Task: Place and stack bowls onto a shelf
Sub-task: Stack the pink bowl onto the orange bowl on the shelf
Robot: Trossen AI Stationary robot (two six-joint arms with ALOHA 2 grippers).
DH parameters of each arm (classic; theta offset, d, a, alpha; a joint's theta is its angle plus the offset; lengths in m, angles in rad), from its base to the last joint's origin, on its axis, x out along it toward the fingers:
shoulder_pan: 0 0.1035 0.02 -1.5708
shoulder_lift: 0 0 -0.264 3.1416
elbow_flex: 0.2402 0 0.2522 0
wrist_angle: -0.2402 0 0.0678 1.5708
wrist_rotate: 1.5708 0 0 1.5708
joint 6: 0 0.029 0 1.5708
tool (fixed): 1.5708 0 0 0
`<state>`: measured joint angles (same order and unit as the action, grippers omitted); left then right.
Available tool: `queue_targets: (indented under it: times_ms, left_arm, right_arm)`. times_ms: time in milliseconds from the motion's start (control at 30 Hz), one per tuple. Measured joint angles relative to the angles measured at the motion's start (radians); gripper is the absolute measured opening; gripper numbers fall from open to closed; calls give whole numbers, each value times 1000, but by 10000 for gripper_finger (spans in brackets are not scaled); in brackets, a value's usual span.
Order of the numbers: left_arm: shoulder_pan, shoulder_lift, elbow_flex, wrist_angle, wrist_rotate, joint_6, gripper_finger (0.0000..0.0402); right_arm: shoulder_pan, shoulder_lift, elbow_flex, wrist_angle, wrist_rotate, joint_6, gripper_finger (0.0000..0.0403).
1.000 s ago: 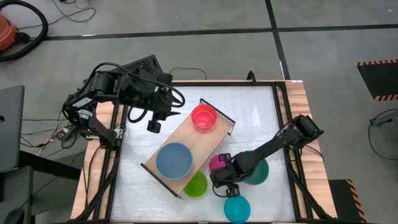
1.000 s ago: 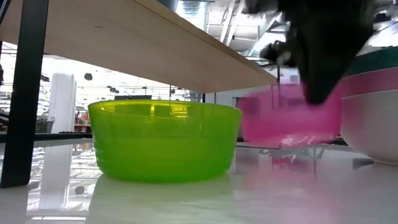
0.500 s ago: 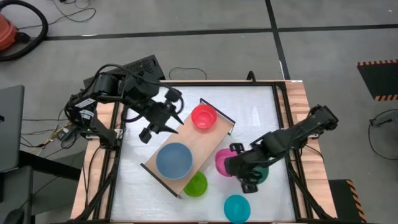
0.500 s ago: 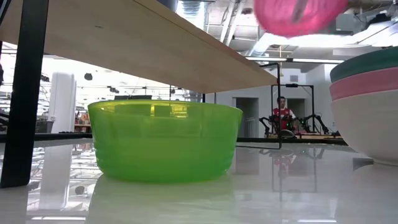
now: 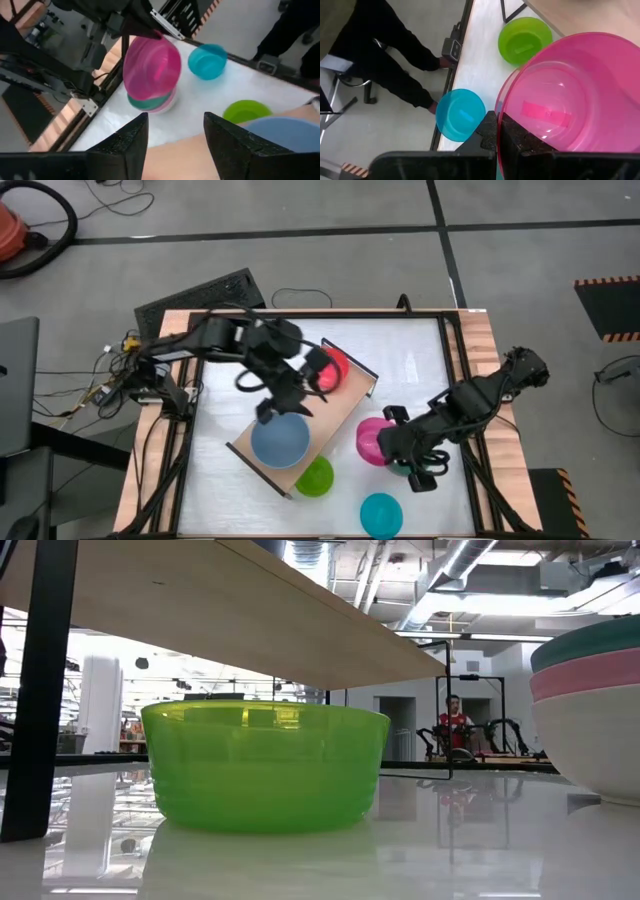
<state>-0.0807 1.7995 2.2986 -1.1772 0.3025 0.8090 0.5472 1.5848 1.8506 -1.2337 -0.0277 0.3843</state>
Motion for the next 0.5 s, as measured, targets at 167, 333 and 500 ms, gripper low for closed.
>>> queue_targets:
  times_ms: [167, 333, 500]
  left_arm:
    - [-1, 72, 0, 73, 20, 62, 196]
    - [-1, 145, 0, 98, 129, 103, 197]
    - [-14, 222, 0, 135, 163, 113, 197]
  right_arm:
    - [1, 0, 3, -1, -5, -1, 22]
    - [10, 1, 3, 1, -24, -36, 22]
    - [10, 1, 3, 6, -32, -45, 22]
